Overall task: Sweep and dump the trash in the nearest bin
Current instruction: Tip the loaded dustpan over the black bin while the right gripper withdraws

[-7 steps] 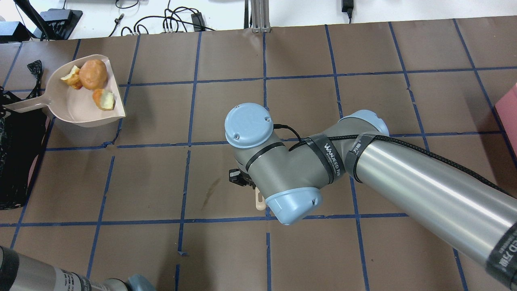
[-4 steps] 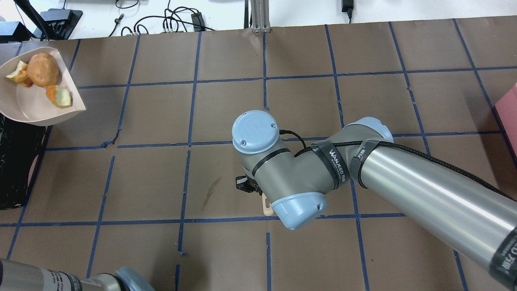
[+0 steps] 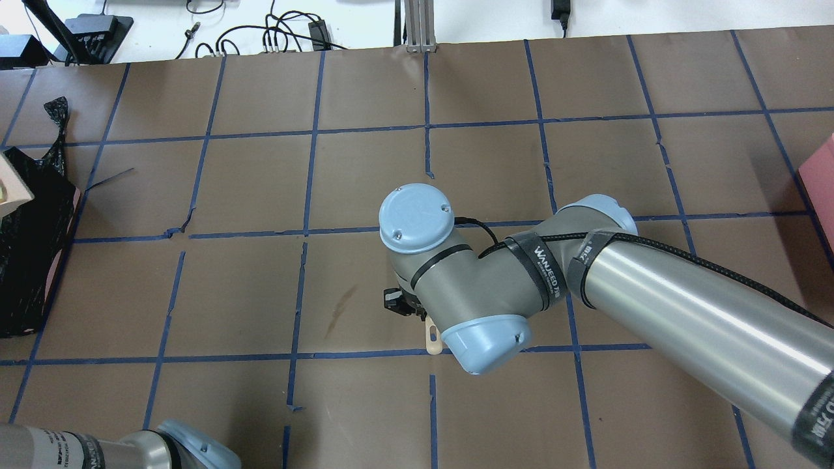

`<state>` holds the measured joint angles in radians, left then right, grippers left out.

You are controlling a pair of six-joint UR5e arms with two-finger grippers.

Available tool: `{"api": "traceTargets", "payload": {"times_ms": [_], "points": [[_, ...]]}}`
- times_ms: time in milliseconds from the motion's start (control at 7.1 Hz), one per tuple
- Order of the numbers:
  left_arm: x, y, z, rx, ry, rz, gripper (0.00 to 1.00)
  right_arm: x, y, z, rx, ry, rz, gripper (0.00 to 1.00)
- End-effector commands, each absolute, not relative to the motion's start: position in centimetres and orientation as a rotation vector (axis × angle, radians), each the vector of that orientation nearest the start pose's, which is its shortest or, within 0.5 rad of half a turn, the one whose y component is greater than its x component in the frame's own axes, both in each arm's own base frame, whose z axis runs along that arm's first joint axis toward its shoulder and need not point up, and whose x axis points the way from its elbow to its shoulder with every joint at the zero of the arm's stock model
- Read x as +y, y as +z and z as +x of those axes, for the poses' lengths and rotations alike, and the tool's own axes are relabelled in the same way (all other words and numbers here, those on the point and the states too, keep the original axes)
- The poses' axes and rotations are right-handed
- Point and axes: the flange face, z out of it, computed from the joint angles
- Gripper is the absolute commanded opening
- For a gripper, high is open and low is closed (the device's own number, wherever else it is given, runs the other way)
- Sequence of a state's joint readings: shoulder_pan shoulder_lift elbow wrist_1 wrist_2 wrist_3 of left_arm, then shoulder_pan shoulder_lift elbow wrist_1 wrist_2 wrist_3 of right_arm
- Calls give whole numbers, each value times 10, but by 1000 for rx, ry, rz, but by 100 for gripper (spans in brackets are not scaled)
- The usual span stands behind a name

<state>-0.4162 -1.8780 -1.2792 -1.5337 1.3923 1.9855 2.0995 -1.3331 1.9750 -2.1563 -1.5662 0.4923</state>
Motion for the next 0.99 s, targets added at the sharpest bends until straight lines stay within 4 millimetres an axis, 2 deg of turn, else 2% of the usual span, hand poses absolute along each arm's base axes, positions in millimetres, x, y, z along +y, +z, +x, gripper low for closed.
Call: {"api": "traceTargets", "payload": {"times_ms": [0, 141, 282, 422, 563, 845], "points": [[-348, 474, 548, 2852, -201, 1174, 1, -371, 231, 373, 3159, 94, -62, 18], [-336, 475, 558, 2821, -191, 1186, 1, -371, 230, 374, 3159, 96, -65, 52], [-330, 468, 566, 2785, -175, 1172, 1, -372, 228, 372, 3163, 99, -48, 73], [-328, 460, 579, 2756, -72, 1178, 1, -373, 223, 373, 3169, 115, -46, 81], [-325, 456, 581, 2765, -27, 1179, 1, -376, 223, 371, 3166, 112, -43, 88], [-327, 443, 578, 2745, 48, 1174, 2, -386, 226, 366, 3164, 101, -12, 88]]}}
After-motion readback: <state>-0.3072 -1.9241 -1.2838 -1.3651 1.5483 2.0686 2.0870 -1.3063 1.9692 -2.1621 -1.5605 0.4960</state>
